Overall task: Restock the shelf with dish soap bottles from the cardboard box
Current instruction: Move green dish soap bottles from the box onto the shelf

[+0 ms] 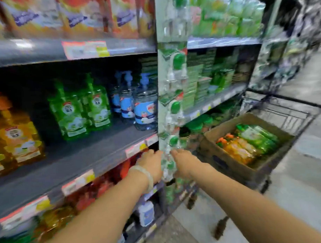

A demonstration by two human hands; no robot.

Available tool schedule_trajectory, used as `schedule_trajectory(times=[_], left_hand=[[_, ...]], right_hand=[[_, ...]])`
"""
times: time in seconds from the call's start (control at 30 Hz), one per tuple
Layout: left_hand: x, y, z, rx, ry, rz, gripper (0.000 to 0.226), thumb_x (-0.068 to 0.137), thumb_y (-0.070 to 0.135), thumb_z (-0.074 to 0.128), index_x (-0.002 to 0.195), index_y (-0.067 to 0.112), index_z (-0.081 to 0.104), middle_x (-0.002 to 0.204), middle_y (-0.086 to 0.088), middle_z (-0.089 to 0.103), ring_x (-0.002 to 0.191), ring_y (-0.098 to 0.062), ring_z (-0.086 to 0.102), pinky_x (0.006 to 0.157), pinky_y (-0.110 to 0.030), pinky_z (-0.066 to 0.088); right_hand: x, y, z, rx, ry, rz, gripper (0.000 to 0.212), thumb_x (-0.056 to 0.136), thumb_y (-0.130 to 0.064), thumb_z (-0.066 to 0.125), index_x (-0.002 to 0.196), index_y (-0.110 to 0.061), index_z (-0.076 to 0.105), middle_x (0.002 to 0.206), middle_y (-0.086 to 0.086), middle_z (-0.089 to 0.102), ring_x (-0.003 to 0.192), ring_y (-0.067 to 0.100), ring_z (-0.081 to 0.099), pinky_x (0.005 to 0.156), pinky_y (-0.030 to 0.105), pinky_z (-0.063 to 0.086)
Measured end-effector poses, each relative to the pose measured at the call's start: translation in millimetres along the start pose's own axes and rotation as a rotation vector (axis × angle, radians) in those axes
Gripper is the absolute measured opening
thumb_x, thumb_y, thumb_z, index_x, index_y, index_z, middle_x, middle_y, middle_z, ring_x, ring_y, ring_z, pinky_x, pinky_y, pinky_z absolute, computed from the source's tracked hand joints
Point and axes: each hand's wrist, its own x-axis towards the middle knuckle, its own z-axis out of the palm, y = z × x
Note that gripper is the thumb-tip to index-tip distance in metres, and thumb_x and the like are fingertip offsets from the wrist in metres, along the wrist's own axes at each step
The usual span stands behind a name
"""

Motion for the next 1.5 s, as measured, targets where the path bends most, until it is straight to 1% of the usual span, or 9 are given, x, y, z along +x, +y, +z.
schedule_trajectory(times=[0.17,0.27,0.4,0.8,0.97,1.07,1.23,1.37,1.5], left_hand=[[46,121,33,0.090,-0.105,0.200,0.039,0.087,0.021,0.055,0.123,0.011,0.044,0.124,-0.012,0.048,0.120,-0.034,0.047,0.093,-0.041,0.043],[75,174,57,0.114,-0.154,0.291,0.047,0.087,0.022,0.055,0.130,0.013,0.039,0.129,-0.012,0.043,0.124,-0.033,0.041,0.095,-0.042,0.043],[128,229,89,0.126,-0.247,0.350,0.054,0.087,0.021,0.056,0.135,0.016,0.034,0.136,-0.010,0.037,0.126,-0.033,0.037,0.097,-0.045,0.044],[359,372,109,0.082,-0.287,0.498,0.046,0.087,0.024,0.057,0.129,0.015,0.041,0.135,-0.011,0.042,0.126,-0.033,0.041,0.099,-0.044,0.044],[411,398,132,0.086,-0.409,0.462,0.047,0.093,0.021,0.049,0.136,0.012,0.033,0.142,-0.014,0.034,0.132,-0.034,0.034,0.101,-0.045,0.039],[440,413,152,0.068,-0.472,0.433,0.056,0.090,0.028,0.057,0.138,0.012,0.032,0.143,-0.013,0.034,0.133,-0.034,0.033,0.103,-0.046,0.037],[496,439,193,-0.069,-0.562,0.277,0.066,0.082,0.033,0.066,0.137,0.014,0.034,0.139,-0.013,0.039,0.129,-0.033,0.040,0.104,-0.043,0.040],[538,467,232,-0.211,-0.643,0.082,0.063,0.087,0.026,0.062,0.139,0.011,0.030,0.137,-0.014,0.042,0.124,-0.030,0.046,0.091,-0.034,0.044],[576,505,264,-0.306,-0.657,-0.082,0.066,0.091,0.026,0.056,0.145,0.008,0.021,0.142,-0.013,0.038,0.125,-0.030,0.046,0.091,-0.032,0.044]], right_hand=[[-41,126,6,0.042,-0.006,0.217,0.053,0.079,-0.025,0.067,0.123,-0.008,0.042,0.126,0.015,0.048,0.120,0.036,0.045,0.094,0.042,0.044],[-57,186,14,0.085,-0.019,0.337,0.063,0.076,-0.029,0.071,0.128,-0.011,0.040,0.129,0.014,0.047,0.121,0.035,0.045,0.098,0.044,0.045],[-65,256,27,0.112,-0.019,0.485,0.059,0.078,-0.032,0.069,0.126,-0.015,0.040,0.128,0.012,0.048,0.117,0.034,0.047,0.095,0.042,0.047],[45,474,-31,0.159,-0.005,0.682,0.062,0.077,-0.029,0.069,0.129,-0.013,0.040,0.128,0.014,0.048,0.120,0.033,0.047,0.098,0.038,0.044],[81,531,-11,0.206,-0.095,0.724,0.073,0.073,-0.038,0.073,0.133,-0.018,0.038,0.130,0.010,0.048,0.122,0.031,0.046,0.102,0.039,0.044],[101,572,-7,0.252,-0.095,0.721,0.073,0.075,-0.036,0.072,0.136,-0.017,0.037,0.131,0.010,0.048,0.121,0.028,0.047,0.101,0.035,0.044],[151,656,4,0.248,-0.214,0.652,0.084,0.079,-0.034,0.071,0.145,-0.012,0.024,0.140,0.014,0.041,0.128,0.031,0.042,0.105,0.038,0.040],[188,729,26,0.340,-0.267,0.640,0.094,0.074,-0.037,0.074,0.146,-0.015,0.018,0.140,0.013,0.040,0.126,0.031,0.043,0.104,0.039,0.042],[216,790,49,0.414,-0.323,0.625,0.103,0.073,-0.043,0.074,0.147,-0.014,0.010,0.145,0.015,0.032,0.133,0.034,0.036,0.107,0.043,0.037]])
